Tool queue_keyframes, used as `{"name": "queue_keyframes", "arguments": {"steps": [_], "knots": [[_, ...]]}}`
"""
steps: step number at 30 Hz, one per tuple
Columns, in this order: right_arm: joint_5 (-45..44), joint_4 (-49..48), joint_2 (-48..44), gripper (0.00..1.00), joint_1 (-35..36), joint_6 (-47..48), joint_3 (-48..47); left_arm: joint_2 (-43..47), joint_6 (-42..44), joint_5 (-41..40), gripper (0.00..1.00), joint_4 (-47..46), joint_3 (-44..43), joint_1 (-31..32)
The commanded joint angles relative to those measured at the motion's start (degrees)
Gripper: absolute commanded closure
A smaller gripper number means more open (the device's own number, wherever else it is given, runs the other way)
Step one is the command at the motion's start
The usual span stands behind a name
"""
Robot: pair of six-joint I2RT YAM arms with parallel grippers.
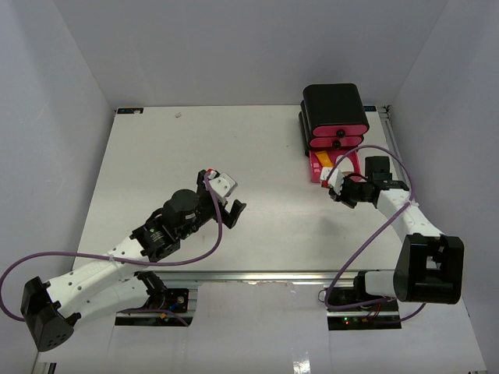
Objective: Organize the makeup
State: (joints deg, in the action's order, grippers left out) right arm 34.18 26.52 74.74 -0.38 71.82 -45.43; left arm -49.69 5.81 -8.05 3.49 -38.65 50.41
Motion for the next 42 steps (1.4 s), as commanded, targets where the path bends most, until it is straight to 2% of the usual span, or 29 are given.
{"name": "queue_keyframes", "arguments": {"steps": [1, 5, 8, 16, 23, 33, 42], "knots": [[-8.38, -2.19, 1.80, 0.91, 3.72, 12.91, -1.71, 1.18, 0.52, 1.11, 0.02, 0.38, -0.37, -0.23], [-14.65, -5.08, 5.76, 0.92, 5.12, 14.83, -1.50, 1.09, 0.70, 1.11, 0.02, 0.47, -0.28, -0.23], [-15.87, -6.82, 8.45, 0.92, 5.85, 14.17, -1.71, 1.00, 0.76, 1.25, 0.02, 0.47, -0.37, -0.23], [-25.91, -18.22, 13.43, 0.92, 8.02, 12.38, 1.28, 0.82, 1.11, 1.67, 0.02, 0.47, -0.40, -0.23], [-30.01, -23.34, 19.02, 0.90, 8.37, 11.09, -0.06, 0.74, 1.31, 1.82, 0.02, 0.38, -0.38, -0.23], [-33.45, -32.65, 23.18, 0.67, 9.11, 10.86, -2.54, 0.39, 1.49, 1.52, 0.02, 0.23, -0.13, -0.23], [-36.46, -35.11, 28.39, 0.53, 9.63, 10.71, -7.87, 0.01, 1.84, 1.29, 0.02, 0.12, -0.02, -0.58]]}}
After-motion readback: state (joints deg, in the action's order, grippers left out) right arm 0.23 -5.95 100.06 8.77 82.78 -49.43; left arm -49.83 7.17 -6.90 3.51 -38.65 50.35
